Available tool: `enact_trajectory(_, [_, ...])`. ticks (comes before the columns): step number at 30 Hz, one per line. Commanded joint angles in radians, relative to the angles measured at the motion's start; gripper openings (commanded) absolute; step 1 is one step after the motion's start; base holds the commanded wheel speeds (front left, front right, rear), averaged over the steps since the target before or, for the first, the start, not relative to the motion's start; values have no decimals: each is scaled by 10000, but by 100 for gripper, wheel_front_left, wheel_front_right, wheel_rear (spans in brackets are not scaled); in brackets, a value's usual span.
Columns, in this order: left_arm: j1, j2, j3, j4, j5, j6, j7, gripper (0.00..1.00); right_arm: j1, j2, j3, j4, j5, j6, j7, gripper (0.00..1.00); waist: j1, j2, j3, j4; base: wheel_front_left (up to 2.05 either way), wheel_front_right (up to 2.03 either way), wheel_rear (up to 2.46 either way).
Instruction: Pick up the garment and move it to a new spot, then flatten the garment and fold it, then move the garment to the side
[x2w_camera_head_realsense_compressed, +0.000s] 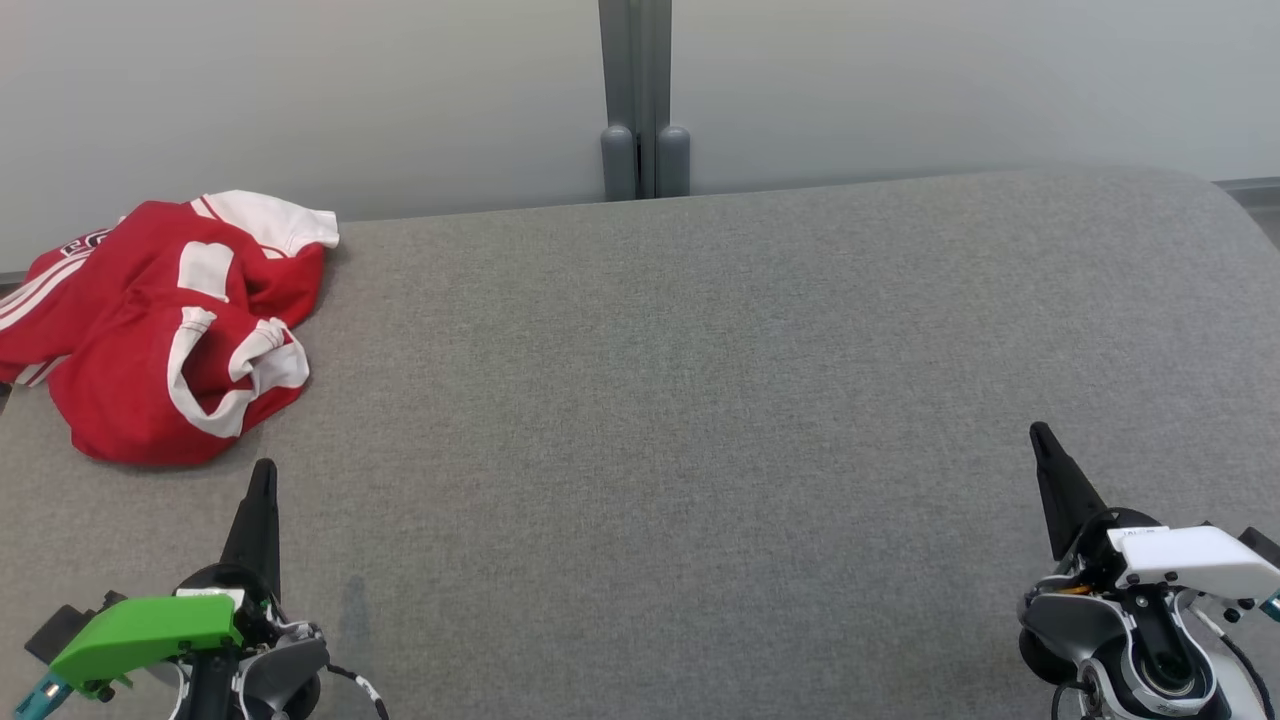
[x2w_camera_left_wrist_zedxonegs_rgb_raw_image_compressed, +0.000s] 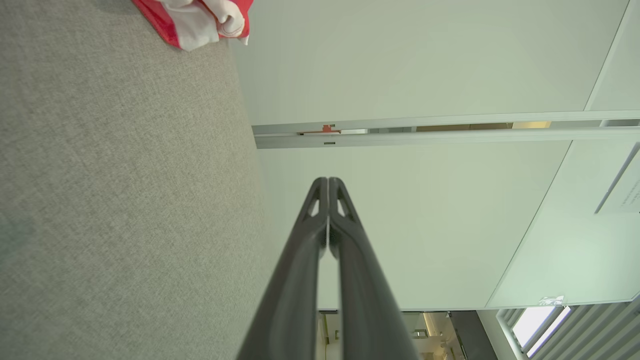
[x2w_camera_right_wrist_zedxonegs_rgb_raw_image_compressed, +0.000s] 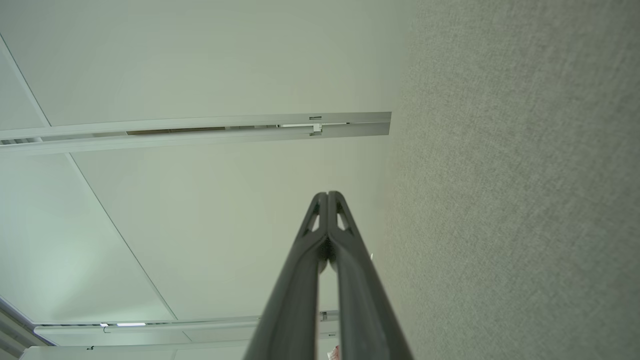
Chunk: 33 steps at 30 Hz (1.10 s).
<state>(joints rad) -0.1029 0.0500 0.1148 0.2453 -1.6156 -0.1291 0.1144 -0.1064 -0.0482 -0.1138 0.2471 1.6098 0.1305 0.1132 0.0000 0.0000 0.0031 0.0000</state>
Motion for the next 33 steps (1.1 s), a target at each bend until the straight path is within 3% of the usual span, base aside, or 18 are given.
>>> enact_trajectory(1, [3, -2, -2, 15, 0, 2, -2, 100, 2, 4, 0, 15, 0, -2, 0, 100, 0, 0, 0, 0, 0, 0, 0])
enact_trajectory(20, [431, -84, -622, 66, 513, 26, -696, 100, 534, 90, 372, 108, -549, -1, -689, 100, 0, 0, 17, 11, 0, 0, 0])
enact_trajectory(33, [312, -63, -1184, -561, 2852, 325, -1252, 100, 571, 65, 271, -467, -2566, 1, -1243, 100, 0, 0, 68, 27, 0, 0, 0])
